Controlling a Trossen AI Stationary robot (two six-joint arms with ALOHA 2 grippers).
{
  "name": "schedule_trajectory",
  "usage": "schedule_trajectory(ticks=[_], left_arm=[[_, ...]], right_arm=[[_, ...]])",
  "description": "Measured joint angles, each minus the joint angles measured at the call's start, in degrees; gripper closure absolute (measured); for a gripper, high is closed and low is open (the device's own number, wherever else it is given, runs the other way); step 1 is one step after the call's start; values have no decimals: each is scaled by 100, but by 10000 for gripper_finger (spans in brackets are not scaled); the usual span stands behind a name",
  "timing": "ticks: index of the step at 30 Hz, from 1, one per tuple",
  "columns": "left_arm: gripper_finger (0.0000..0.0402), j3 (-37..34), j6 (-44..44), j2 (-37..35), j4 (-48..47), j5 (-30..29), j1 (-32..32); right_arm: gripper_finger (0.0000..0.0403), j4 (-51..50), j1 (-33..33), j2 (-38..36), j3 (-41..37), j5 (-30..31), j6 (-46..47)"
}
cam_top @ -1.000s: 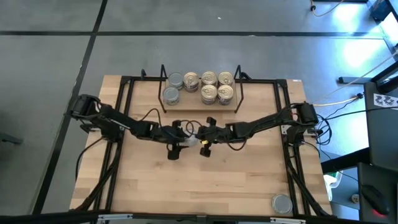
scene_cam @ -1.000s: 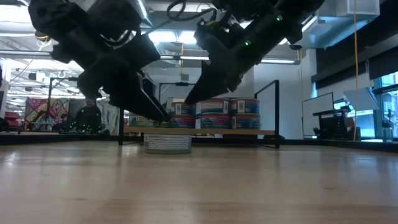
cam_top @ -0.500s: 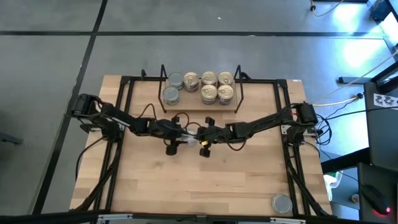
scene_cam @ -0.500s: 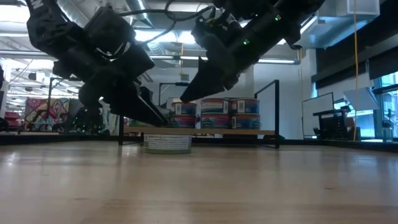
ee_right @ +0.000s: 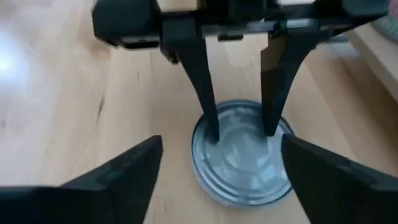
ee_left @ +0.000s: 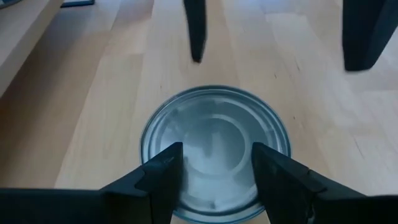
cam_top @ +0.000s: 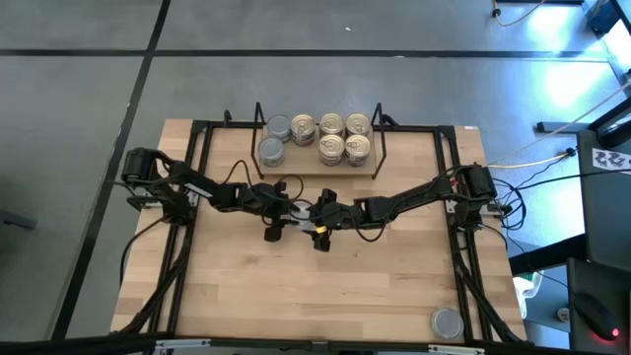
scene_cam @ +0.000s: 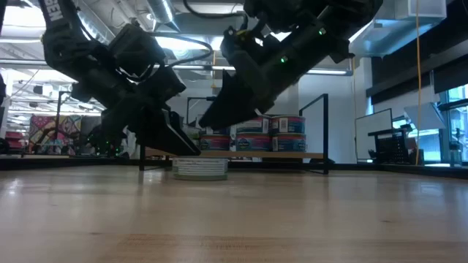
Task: Stack canned seafood by type on shelf
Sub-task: Put the green and white tuna can on the shelf to the right of the other green and white tuna can
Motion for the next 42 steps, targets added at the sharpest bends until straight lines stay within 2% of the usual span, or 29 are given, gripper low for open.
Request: schedule_trajectory(ticks=[6, 10, 15, 19, 28, 35, 42], left_arm=[[210, 13, -16, 347, 346, 426, 272], [210, 18, -70, 592, 509, 785, 494], [210, -216, -180, 863, 1347, 1090, 746], [210, -443, -376, 961, 1904, 1125, 900], [210, -531, -628, 961, 2014, 1608, 1178], [210, -540, -781, 970, 2057, 1829, 1308], [210, -540, -799, 970, 2062, 1830, 1305]], right_arm=[[42, -107, 0, 101, -4, -2, -171], [38, -124, 42, 221, -4, -8, -531], [43, -95, 201, 327, -4, 11, -1205], [44, -121, 290, 364, -2, 466, -1992], [45, -62, 369, 548, 0, 1651, -3624], [45, 57, 370, 882, 9, 2138, -5199], [45, 282, 175, 1007, 42, 2309, -5810]])
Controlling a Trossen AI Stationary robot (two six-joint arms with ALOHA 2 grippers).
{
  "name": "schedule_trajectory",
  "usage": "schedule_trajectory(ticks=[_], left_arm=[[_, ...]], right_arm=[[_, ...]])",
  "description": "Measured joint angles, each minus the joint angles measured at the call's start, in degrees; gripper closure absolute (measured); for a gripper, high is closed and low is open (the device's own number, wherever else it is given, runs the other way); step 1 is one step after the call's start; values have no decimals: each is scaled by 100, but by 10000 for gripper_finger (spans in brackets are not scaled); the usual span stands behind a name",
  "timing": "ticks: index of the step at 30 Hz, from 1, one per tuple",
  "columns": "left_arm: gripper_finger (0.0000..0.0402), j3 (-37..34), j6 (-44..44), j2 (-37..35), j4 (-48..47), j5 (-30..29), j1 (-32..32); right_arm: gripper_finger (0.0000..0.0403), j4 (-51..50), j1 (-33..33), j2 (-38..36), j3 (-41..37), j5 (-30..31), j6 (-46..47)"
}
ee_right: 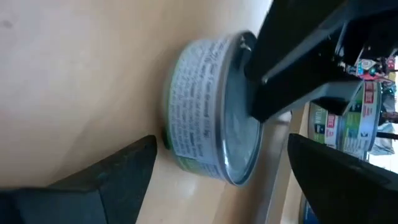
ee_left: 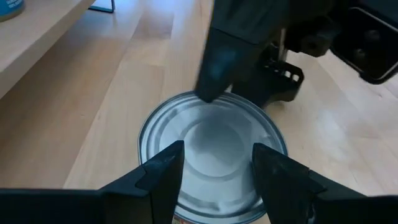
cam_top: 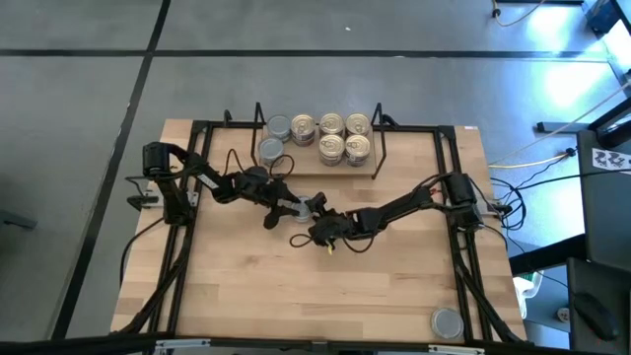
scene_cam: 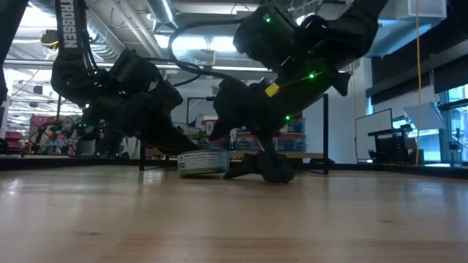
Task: Stack canned seafood by type on shelf
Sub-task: Put the green and white tuna can on the shelf to the right of the other green and white tuna can
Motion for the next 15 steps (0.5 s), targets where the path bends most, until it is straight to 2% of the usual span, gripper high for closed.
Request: schedule_trajectory(ticks=[7, 12, 15], left_arm=[[210, 0, -115, 2, 25, -4, -2], [210, -20, -227, 13, 130, -18, -4], [210, -24, -288, 17, 166, -33, -4]], right_arm=[[45, 25, -258, 55, -2, -383, -49], [45, 517, -269, 307, -2, -496, -561], [59, 609, -303, 368, 5, -711, -543]])
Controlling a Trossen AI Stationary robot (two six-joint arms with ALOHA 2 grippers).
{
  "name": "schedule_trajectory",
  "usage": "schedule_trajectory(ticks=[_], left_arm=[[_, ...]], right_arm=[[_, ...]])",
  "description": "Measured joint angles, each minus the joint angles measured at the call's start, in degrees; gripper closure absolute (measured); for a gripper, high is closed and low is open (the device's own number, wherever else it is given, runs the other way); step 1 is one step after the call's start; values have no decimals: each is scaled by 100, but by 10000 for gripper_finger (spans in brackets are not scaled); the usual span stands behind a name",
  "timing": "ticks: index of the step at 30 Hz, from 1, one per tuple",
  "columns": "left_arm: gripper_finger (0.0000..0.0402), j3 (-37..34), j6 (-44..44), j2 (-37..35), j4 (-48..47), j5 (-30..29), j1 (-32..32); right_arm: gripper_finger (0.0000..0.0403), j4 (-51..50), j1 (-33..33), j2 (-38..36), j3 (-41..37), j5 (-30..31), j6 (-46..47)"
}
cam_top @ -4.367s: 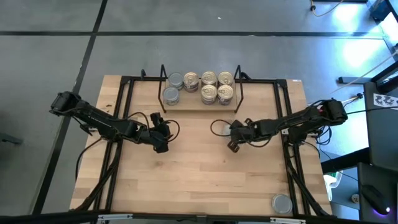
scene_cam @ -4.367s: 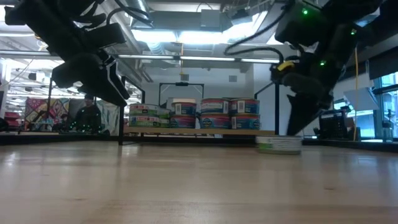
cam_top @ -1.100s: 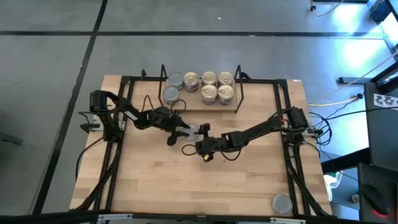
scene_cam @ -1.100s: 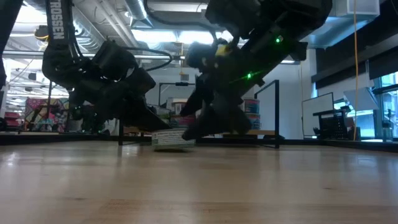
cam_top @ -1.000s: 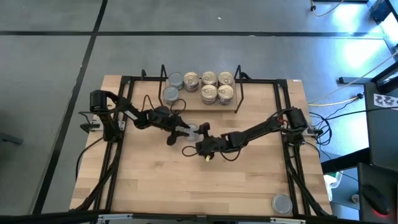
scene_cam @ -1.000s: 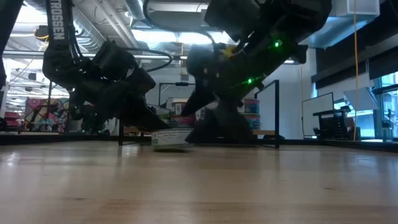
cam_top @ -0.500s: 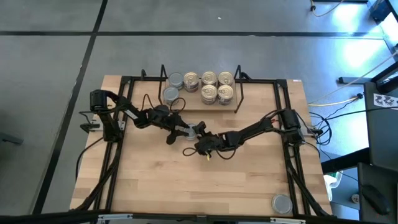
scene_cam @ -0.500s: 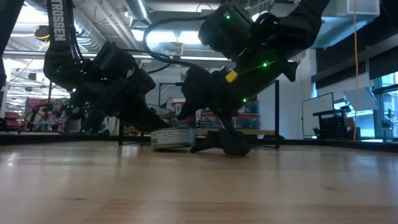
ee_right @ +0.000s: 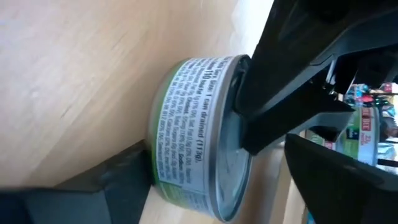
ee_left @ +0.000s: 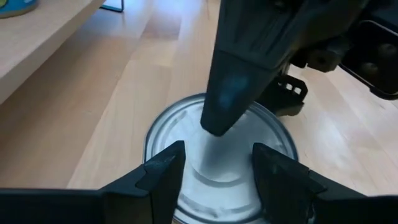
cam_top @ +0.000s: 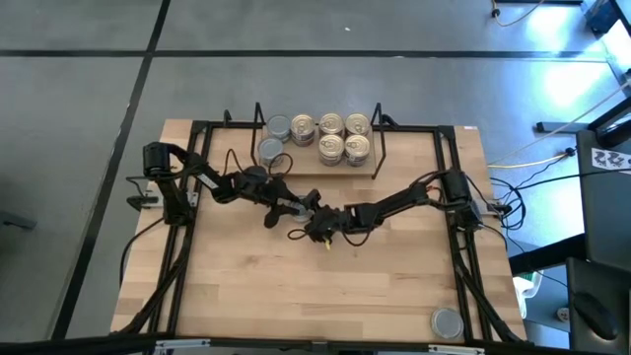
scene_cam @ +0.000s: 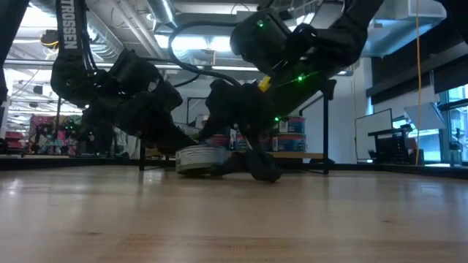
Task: Stack canned seafood by type on shelf
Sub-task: Put the green and white tuna can on the shelf to the right of the other green and white tuna can
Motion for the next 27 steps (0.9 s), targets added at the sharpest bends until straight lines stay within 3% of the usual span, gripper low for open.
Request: schedule_trajectory(ticks=[4, 11, 18, 22, 27], left_arm=[[210, -2, -53, -1, 15, -26, 8], [210, -2, -313, -13, 134, -82, 21], [210, 4, -640, -219, 79, -30, -2], [210, -13, -722, -615, -372, 12, -101], [210, -20, -702, -1284, -1253, -338, -396]], right_arm=[[113, -26, -49, 18, -3, -116, 162], [259, -24, -61, 18, -18, -165, 435], [259, -183, 227, -182, -24, 48, 925], [259, -369, 471, -449, -56, 239, 1120], [259, -842, 703, -835, -62, 278, 1430]])
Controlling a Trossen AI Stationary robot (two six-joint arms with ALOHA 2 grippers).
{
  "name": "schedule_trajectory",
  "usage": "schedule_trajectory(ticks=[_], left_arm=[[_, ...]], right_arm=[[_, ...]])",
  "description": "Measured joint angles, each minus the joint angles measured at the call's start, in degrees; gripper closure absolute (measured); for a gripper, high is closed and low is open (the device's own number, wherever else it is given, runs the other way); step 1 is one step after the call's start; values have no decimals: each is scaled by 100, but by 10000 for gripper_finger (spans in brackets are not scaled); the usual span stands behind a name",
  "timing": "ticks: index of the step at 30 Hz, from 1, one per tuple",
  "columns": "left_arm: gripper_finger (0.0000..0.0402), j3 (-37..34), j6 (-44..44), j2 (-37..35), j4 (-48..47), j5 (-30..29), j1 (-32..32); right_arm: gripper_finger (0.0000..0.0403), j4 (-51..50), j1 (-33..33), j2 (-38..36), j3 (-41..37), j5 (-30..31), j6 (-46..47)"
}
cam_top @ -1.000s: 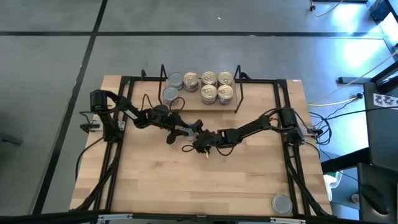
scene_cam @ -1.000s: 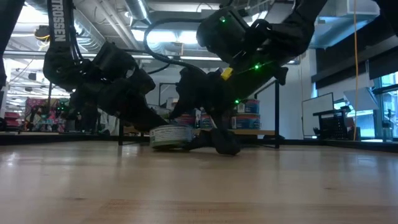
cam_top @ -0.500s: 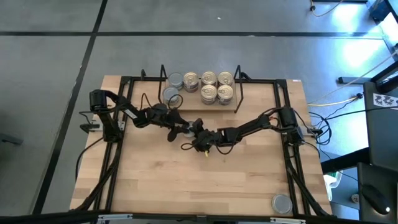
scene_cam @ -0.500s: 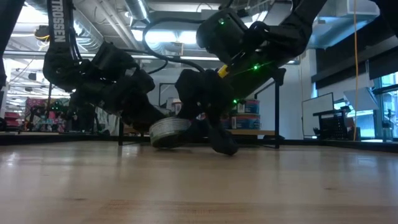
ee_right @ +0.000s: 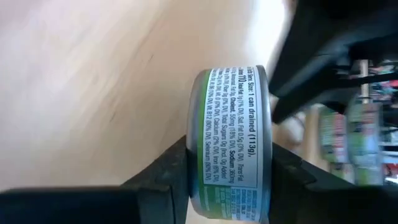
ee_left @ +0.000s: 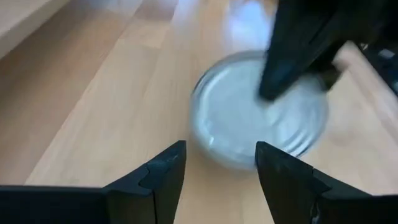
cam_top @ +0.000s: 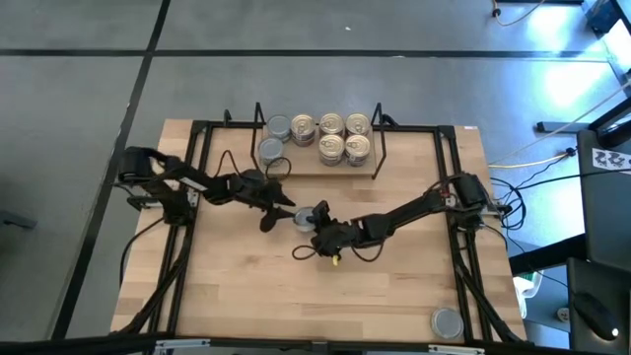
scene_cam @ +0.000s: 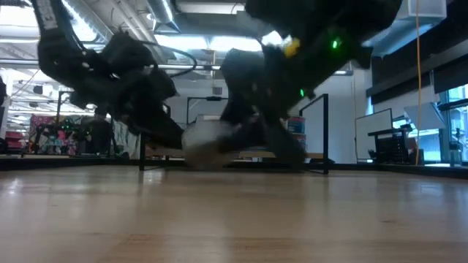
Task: Stack canned seafood by type on shelf
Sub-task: Put the green and white tuna can on the shelf to the right of the other green and white tuna can
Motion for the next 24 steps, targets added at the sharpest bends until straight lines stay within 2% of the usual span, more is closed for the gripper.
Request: schedule_trajectory(ticks=[5, 9, 11, 17, 24], left_arm=[[210, 5, 84, -731, -1191, -704, -470], [210, -8, 166, -1326, -2303, -1188, -931], [210, -33, 100, -1494, -2613, -1554, -1187], [210, -657, -352, -1747, -2187, -2021, -1714], [210, -1123, -1090, -1734, -1804, -2543, -1939]], right_arm=[[259, -173, 145, -252, 11, 428, 311], [259, -87, 184, -428, 28, 1510, 324], [259, -56, 108, -436, 28, 1775, 330], [259, 438, -321, -264, 203, 1636, 311], [259, 470, -1112, 369, 1081, 1226, 312]])
